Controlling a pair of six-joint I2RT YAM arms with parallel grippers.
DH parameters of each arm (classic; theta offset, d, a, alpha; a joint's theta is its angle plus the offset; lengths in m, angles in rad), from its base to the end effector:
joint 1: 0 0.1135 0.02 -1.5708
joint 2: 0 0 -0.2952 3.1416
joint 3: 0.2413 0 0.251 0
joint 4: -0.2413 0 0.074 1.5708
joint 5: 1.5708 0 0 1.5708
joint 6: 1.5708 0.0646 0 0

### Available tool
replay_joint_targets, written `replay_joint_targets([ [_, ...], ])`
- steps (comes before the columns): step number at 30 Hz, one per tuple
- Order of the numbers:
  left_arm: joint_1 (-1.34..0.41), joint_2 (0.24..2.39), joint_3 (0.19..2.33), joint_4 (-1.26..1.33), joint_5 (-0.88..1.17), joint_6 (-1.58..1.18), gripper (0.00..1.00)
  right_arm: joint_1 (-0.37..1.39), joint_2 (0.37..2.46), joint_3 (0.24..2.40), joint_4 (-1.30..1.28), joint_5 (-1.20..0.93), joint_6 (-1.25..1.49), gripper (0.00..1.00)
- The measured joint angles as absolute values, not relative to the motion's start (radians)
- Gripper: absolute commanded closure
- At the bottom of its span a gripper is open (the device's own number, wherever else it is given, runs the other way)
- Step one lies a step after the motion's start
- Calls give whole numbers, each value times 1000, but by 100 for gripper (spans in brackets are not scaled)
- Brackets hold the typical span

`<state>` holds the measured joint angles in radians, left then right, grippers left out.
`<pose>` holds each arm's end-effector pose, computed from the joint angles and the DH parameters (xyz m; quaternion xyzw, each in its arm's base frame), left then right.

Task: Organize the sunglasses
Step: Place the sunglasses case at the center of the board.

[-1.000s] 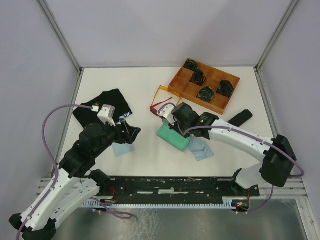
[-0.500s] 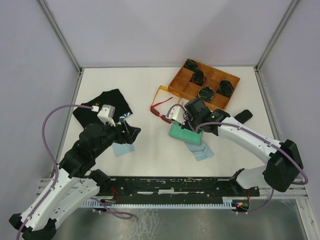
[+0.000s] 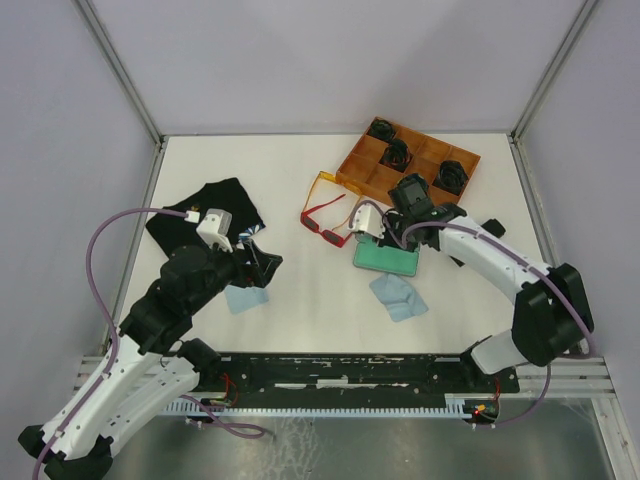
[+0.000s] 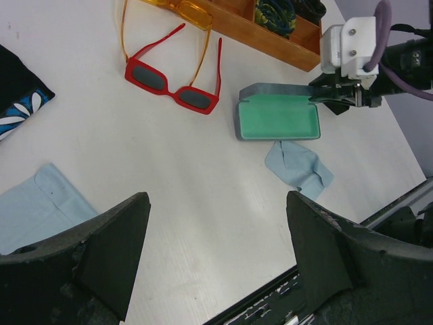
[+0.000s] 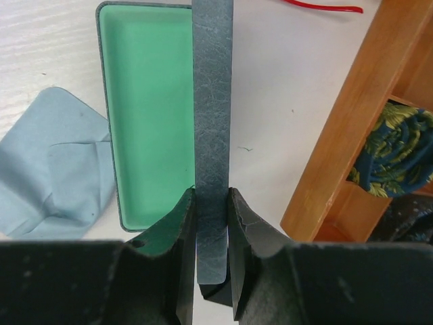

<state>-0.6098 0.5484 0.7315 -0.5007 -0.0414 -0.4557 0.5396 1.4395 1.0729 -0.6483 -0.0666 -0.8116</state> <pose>0.1068 -0.0714 0.3275 0.0502 0.8084 -0.2833 0.5135 0.2581 0.1596 0.2572 -0.6082 0.7443 -0.0055 0.2760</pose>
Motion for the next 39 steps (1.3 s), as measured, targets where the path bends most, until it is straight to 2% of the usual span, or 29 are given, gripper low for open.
replay_joint_targets([
  [7,-610,552,731,-501,-41,-456,12,466,1560,1113,-643,-146,-880,96],
  [24,-610,564,730,-501,-42,-455,12,464,1738,1282,-631,-278,-967,90],
  [34,-610,564,730,-501,-42,-455,12,465,1800,1352,-650,-315,-973,72],
  [37,-610,564,730,-501,-42,-455,12,466,1810,1365,-655,-314,-965,61],
  [39,-610,564,730,-501,-42,-455,11,467,1811,1369,-655,-315,-960,59],
])
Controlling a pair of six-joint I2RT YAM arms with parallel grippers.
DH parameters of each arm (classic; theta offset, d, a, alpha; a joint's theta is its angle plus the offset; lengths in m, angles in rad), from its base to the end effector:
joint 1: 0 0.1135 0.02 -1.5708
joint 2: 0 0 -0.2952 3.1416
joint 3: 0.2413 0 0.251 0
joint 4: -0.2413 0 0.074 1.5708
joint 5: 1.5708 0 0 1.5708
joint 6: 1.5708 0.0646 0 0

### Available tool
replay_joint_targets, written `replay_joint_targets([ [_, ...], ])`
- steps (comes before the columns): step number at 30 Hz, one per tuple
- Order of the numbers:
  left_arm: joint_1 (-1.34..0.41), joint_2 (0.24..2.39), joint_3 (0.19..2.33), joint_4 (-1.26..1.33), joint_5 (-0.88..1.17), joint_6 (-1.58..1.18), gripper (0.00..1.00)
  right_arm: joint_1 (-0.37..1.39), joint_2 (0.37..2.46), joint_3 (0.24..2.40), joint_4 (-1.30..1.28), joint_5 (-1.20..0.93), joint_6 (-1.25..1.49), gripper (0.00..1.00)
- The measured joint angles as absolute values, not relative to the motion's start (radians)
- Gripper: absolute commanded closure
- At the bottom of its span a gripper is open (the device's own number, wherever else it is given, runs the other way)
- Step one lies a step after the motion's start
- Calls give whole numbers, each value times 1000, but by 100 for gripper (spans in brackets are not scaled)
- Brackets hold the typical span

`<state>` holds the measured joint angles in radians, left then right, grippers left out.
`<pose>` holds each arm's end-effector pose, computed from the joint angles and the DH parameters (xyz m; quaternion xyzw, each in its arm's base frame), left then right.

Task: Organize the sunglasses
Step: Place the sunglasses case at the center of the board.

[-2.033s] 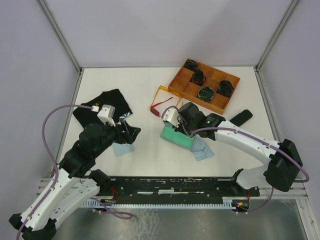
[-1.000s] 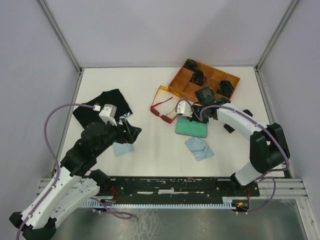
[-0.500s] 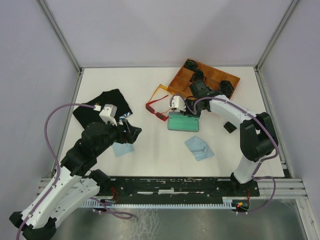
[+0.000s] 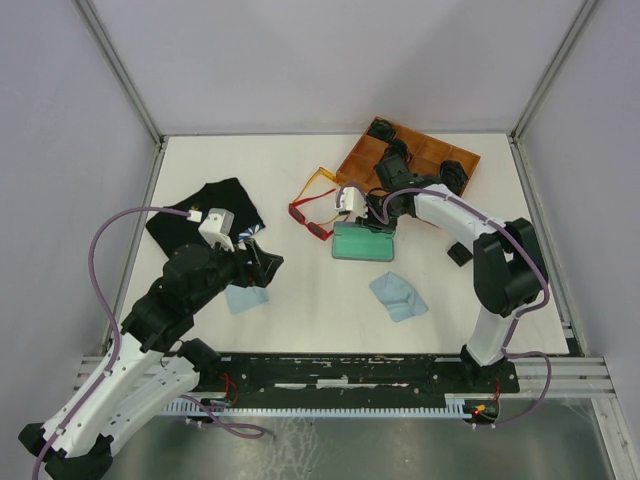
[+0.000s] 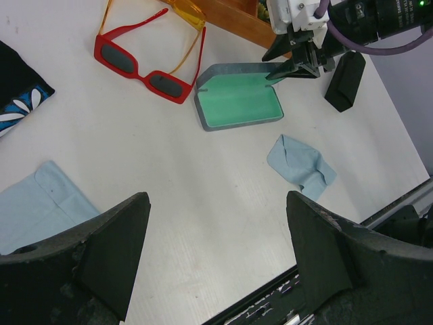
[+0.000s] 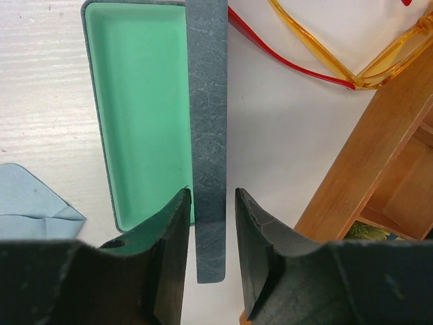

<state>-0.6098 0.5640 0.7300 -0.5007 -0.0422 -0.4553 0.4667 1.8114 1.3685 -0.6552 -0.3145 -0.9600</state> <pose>0.1096 -0.0733 0.3252 0.0507 0.8133 -0.2793 0.5078 0.3464 0.1969 0.2294 -0.6561 0.7021 0.0912 0.2614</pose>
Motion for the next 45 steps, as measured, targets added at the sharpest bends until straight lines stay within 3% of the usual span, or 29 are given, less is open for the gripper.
replay_joint_targets([
  [2,-610,564,730,-501,-42,-455,12,467,1811,1369,-655,-315,-954,57],
  [3,-610,564,730,-501,-42,-455,12,467,1811,1369,-655,-315,-953,47],
  [8,-610,564,730,-501,-42,-455,12,467,1811,1372,-656,-316,-943,43],
  [10,-610,564,730,-501,-42,-455,12,467,1811,1372,-657,-317,-940,23],
  [11,-610,564,730,-501,-42,-455,12,467,1811,1372,-658,-318,-936,22],
  [22,-610,564,730,-501,-42,-455,12,467,1713,1370,-624,-353,-851,20],
  [28,-610,564,730,-501,-42,-455,11,467,1458,1246,-426,-364,-690,19],
  [33,-610,570,730,-501,-43,-455,11,471,1221,1084,-254,-274,-346,18],
  [38,-610,593,730,-501,-49,-456,11,471,1065,1066,-347,-62,28,15],
  [45,-610,654,729,-496,-80,-477,11,469,876,945,-575,103,288,16],
])
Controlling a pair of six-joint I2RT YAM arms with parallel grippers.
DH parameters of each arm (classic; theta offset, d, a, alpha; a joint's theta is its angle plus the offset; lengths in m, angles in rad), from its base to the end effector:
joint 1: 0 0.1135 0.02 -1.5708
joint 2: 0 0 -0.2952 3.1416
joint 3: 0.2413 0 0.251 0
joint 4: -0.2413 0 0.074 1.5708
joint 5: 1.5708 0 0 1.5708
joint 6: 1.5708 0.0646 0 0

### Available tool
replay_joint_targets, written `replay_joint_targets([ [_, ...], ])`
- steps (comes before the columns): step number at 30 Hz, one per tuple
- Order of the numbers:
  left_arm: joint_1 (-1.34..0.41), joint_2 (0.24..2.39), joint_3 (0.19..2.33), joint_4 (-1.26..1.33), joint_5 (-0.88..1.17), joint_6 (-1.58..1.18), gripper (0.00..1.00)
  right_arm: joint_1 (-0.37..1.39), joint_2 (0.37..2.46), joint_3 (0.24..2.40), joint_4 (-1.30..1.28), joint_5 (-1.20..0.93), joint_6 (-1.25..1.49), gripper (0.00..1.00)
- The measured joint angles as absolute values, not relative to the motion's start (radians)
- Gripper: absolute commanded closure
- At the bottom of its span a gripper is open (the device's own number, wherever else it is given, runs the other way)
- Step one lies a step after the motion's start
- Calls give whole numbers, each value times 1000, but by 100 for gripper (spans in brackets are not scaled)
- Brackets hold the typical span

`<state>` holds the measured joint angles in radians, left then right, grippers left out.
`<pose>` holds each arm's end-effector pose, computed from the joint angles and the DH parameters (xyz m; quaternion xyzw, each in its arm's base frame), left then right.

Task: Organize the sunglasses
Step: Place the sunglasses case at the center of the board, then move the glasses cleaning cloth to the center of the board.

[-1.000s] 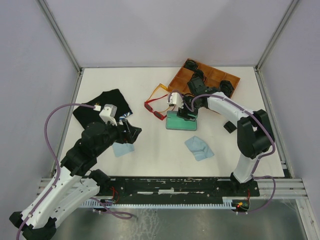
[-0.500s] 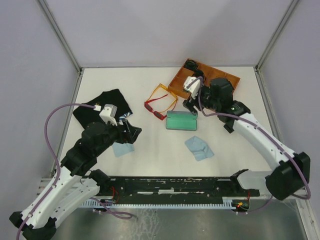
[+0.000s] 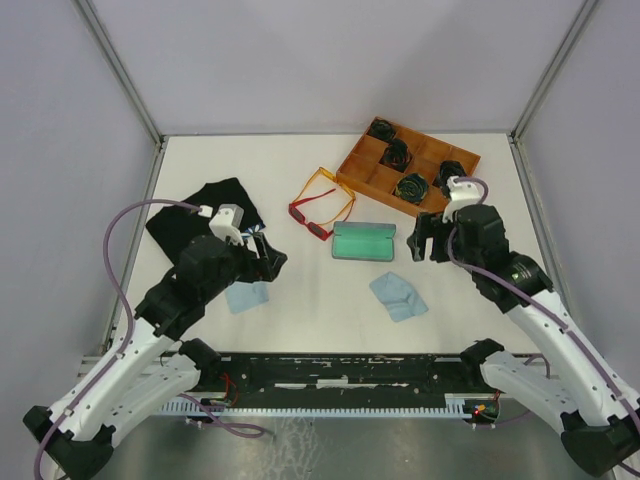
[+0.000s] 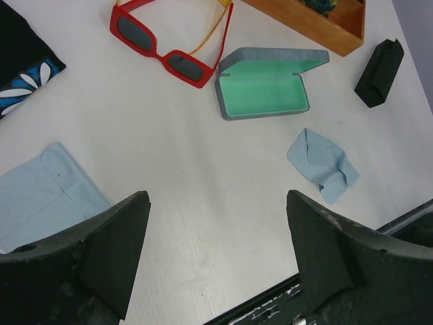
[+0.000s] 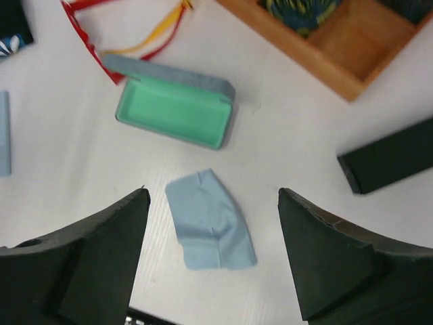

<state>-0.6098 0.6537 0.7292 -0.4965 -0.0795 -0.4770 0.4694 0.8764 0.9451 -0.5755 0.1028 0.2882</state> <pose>0.1263 -0.0820 0.3147 0.0341 0.8382 -0.2524 0.4823 0.1734 0.0805 0.3498 -0.0519 0.8595 0.1462 0.4870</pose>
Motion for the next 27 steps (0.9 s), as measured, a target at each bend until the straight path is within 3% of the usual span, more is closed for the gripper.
replay_joint_targets([
  [8,-610,722,714,-492,-138,-521,11,469,798,771,-726,45,433,24],
  [14,-608,746,712,-493,-176,-526,11,490,907,732,-729,17,490,28],
  [27,-608,739,627,-468,-173,-566,12,731,1136,708,-635,158,561,39],
])
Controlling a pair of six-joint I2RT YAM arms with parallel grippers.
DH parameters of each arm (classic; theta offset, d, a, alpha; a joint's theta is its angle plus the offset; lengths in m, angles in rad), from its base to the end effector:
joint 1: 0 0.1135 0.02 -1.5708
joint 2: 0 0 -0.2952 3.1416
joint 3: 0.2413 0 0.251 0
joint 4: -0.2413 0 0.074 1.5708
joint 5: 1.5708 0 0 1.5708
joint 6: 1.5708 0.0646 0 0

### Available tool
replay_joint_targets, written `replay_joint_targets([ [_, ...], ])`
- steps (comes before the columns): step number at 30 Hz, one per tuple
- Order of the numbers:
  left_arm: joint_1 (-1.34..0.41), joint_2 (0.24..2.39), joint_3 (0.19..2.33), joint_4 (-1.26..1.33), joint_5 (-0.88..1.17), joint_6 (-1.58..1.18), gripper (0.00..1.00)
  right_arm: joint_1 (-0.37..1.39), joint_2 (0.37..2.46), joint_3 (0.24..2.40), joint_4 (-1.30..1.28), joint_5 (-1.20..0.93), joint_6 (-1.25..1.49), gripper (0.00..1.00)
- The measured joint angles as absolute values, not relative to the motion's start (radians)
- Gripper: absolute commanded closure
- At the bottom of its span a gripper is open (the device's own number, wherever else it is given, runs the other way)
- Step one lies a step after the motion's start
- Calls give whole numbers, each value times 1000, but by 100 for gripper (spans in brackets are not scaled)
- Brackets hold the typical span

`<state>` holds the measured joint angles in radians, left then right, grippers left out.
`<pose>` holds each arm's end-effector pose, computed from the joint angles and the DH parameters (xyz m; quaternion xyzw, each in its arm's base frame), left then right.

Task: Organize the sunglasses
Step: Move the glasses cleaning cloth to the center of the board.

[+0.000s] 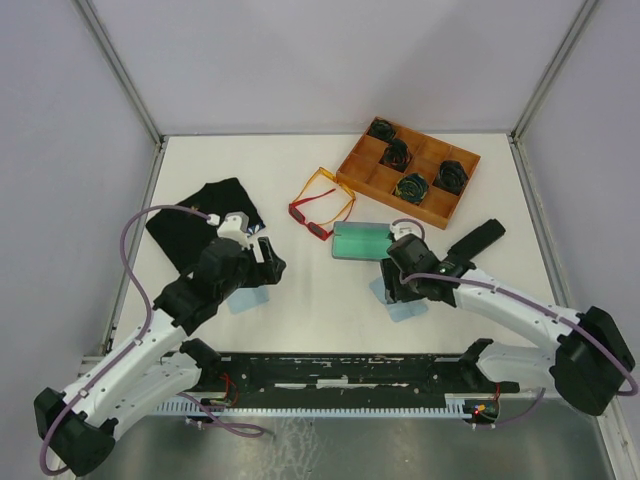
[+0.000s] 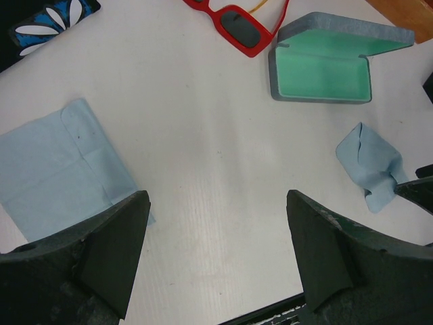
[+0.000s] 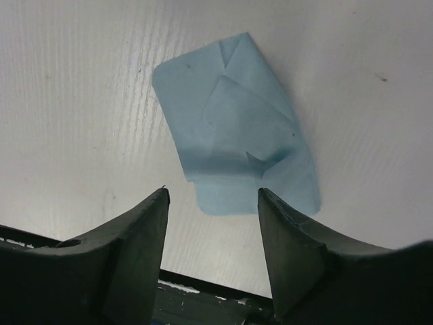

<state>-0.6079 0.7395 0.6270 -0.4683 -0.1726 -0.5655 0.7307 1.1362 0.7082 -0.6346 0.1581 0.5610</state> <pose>0.1425 -0.0856 0.2692 -0.0223 0.8774 -0.1988 0.4361 0.1627 0.1322 0.2143 -0.0620 0.9631 0.0898 0.2461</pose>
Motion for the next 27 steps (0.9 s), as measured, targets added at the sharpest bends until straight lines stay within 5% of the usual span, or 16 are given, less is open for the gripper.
replay_joint_targets([
  [11,-608,709,620,-477,-173,-568,12,804,1398,731,-546,184,562,42],
  [27,-608,691,637,-522,-174,-567,12,810,1494,794,-577,196,541,57],
])
